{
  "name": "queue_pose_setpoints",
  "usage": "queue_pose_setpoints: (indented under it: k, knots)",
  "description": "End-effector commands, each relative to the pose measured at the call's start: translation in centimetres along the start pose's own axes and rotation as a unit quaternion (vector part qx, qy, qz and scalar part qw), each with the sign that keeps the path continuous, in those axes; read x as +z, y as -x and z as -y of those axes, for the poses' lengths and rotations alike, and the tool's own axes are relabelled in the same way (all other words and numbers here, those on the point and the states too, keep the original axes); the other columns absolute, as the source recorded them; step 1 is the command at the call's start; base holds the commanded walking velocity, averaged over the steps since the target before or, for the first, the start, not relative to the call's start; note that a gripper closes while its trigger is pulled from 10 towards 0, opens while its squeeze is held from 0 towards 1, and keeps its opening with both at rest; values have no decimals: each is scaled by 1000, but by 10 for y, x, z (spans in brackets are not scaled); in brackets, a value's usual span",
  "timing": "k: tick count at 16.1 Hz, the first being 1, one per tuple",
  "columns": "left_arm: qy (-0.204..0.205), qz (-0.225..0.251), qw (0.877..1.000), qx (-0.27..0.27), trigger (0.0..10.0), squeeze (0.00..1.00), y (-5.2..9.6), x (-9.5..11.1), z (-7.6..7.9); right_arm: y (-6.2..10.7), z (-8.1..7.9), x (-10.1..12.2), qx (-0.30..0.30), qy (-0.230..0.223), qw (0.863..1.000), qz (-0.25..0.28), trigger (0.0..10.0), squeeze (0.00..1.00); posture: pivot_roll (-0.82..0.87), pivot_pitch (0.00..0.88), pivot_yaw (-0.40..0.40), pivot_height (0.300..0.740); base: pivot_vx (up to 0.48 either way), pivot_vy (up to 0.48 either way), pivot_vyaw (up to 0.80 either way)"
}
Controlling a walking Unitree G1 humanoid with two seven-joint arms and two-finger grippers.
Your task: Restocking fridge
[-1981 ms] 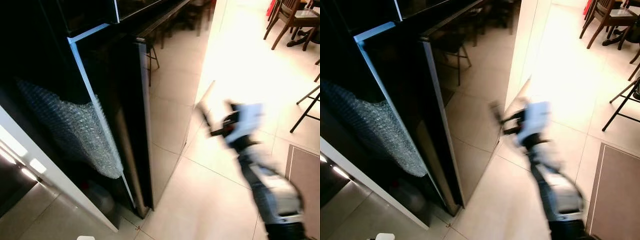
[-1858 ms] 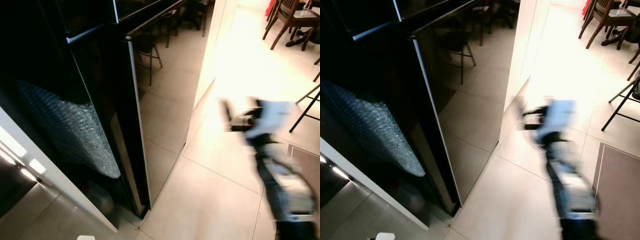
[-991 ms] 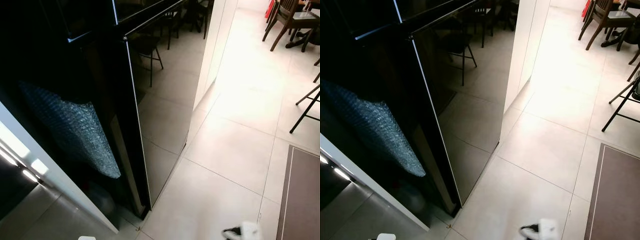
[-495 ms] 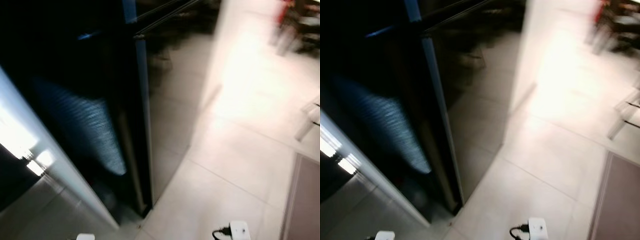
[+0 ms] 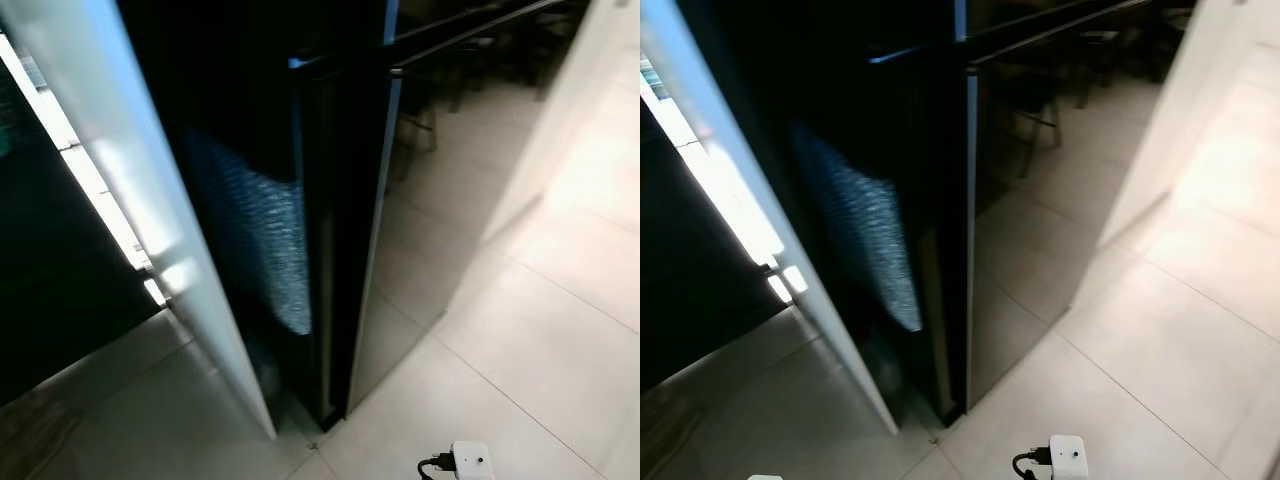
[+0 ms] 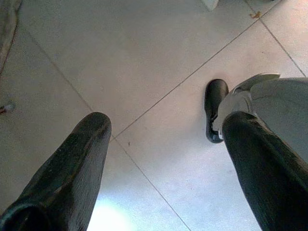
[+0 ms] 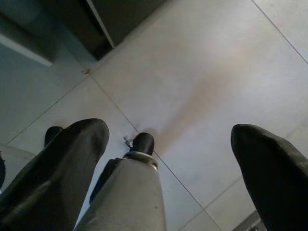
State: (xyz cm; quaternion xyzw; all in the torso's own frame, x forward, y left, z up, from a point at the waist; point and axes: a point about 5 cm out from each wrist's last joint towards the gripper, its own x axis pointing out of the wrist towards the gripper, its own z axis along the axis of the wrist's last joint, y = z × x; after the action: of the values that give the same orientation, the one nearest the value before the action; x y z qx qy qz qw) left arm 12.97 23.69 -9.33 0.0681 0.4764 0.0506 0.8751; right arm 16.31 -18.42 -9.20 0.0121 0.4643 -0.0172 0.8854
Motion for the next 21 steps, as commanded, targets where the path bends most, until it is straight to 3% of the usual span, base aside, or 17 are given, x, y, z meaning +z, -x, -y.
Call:
queue_pose_setpoints:
  k: [1, 7, 21]
  knots:
    - [-2, -12, 1000, -2, 10000, 0, 2, -7, -2, 1, -3, -6, 7, 5, 1000, -11, 10000, 0, 12, 30, 9, 740, 0, 0, 650]
    - [-6, -11, 1000, -5, 10000, 0, 2, -7, 0, 1, -2, -6, 14, 35, 999, -17, 10000, 0, 28, 4, -2, 740, 0, 0, 783]
    - [5, -21, 1000, 4, 10000, 0, 2, -9, 3, 0, -2, -4, 29, 54, 998, -24, 10000, 0, 36, 0, -8, 740, 0, 0, 800]
